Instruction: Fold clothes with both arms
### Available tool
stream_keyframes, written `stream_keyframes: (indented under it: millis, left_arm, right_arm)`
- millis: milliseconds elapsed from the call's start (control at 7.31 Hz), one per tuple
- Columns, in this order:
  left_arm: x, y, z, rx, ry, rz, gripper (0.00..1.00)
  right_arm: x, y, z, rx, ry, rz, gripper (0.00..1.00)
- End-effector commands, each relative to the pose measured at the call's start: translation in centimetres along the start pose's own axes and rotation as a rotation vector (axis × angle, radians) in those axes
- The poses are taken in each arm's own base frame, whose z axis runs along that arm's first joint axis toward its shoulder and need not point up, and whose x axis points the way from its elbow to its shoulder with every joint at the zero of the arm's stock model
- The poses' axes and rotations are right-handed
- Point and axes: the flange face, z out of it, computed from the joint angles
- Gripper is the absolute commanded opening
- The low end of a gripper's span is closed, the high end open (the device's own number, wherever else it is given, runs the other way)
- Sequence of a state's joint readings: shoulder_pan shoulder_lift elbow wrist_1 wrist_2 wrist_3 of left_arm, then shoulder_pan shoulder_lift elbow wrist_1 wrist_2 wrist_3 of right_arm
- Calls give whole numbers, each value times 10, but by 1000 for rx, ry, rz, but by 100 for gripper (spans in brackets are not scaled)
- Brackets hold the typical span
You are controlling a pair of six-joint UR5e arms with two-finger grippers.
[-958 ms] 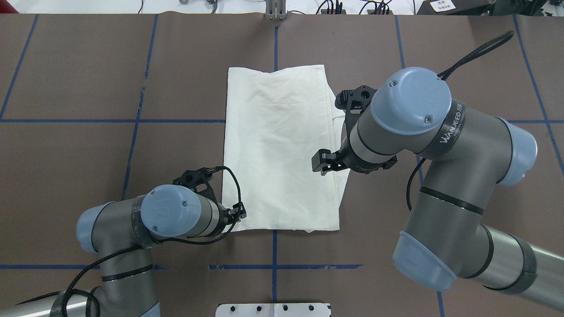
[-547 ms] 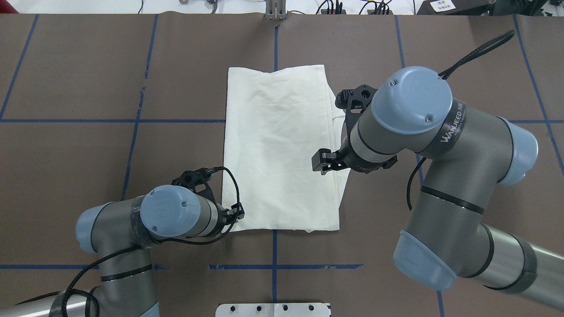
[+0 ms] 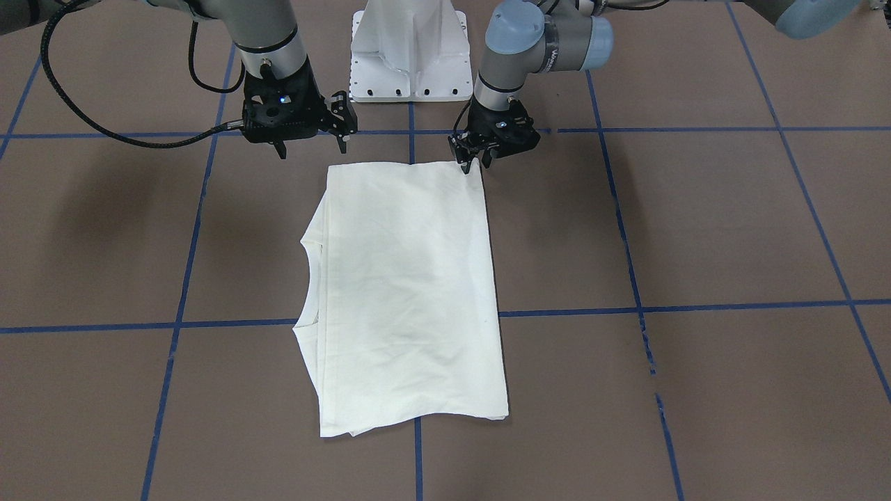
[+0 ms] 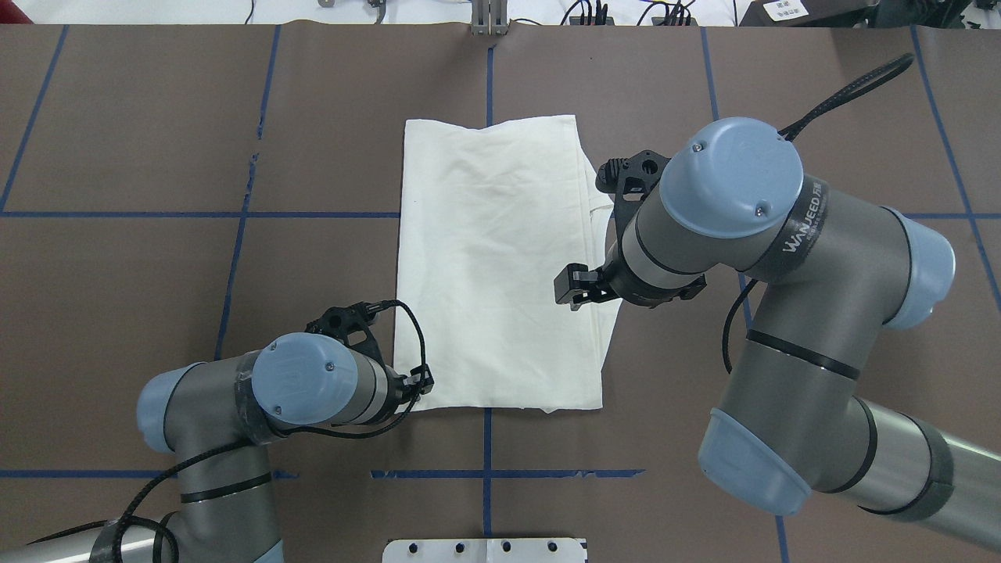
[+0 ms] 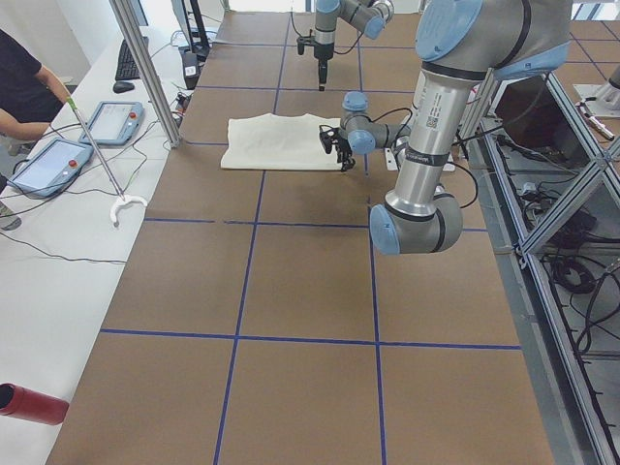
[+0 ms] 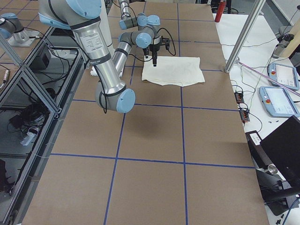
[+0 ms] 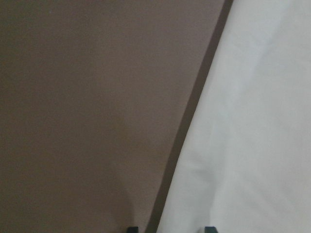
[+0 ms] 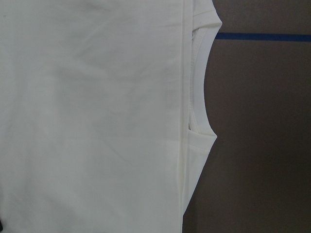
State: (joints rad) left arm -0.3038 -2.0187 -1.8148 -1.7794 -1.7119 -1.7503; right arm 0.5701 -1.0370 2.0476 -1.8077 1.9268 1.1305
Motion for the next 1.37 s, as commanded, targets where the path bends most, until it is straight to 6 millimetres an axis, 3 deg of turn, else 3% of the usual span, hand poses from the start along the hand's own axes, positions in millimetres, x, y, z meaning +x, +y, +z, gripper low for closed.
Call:
stream_keyframes:
  millis: [0, 274, 411, 958, 1232]
  left_arm:
    - [0, 1, 1, -1, -2, 1, 37]
    - [0, 8, 4, 10, 0, 10, 19]
    - [-1, 18, 7, 17, 0, 32, 2]
    - [3, 24, -7, 6, 27, 99, 0]
    - [5, 21, -12, 11, 35, 160, 0]
  right_arm:
    - [0, 0, -1, -2, -3, 1, 100]
    - [1, -2, -2, -2, -4, 4, 100]
    - [1, -2, -2, -2, -4, 4, 100]
    - [7, 3, -4, -7, -6, 23, 100]
    - [0, 12, 3, -21, -4, 135, 100]
